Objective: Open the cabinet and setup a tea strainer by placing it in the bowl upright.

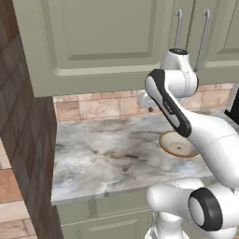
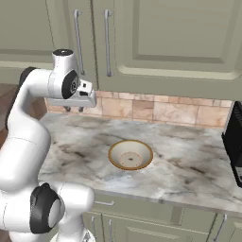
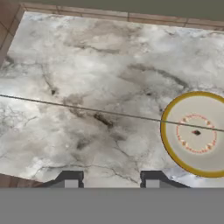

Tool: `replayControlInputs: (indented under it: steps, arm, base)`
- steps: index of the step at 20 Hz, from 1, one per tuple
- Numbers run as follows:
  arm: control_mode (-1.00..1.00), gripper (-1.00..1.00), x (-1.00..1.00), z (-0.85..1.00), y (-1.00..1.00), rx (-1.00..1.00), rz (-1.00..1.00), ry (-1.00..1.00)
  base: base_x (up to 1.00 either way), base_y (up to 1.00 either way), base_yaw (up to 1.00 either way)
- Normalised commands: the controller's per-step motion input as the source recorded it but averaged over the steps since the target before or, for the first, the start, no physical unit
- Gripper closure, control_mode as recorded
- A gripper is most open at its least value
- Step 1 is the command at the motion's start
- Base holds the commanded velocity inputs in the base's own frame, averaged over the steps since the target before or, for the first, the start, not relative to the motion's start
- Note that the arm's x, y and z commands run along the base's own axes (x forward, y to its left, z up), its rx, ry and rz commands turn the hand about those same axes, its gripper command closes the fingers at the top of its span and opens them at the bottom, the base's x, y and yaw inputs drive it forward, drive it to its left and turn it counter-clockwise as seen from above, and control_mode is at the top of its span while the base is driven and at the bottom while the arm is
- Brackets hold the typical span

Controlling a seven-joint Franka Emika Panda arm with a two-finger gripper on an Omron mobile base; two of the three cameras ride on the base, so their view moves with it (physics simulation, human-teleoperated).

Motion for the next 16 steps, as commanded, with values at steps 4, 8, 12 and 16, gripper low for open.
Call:
replayControlInputs:
  steps: [4, 8, 12, 16]
  arm:
    - [-1.0, -1.0, -0.07, 0.0, 0.0, 0.0, 0.0, -0.02]
    - [-1.0, -1.0, -0.25, 0.25, 0.0, -0.06, 0.0, -0.27]
    - [-1.0, -1.0, -0.08, 0.9, -0.41, -0.05, 0.0, -0.59]
    - [-1.0, -1.0, -0.21, 1.0, -0.34, 0.09, -0.03, -0.57]
  base:
    - [0.0, 0.0, 0.0]
    - [0.0, 0.0, 0.0]
    - [0.0, 0.0, 0.0]
    - [0.0, 0.0, 0.0]
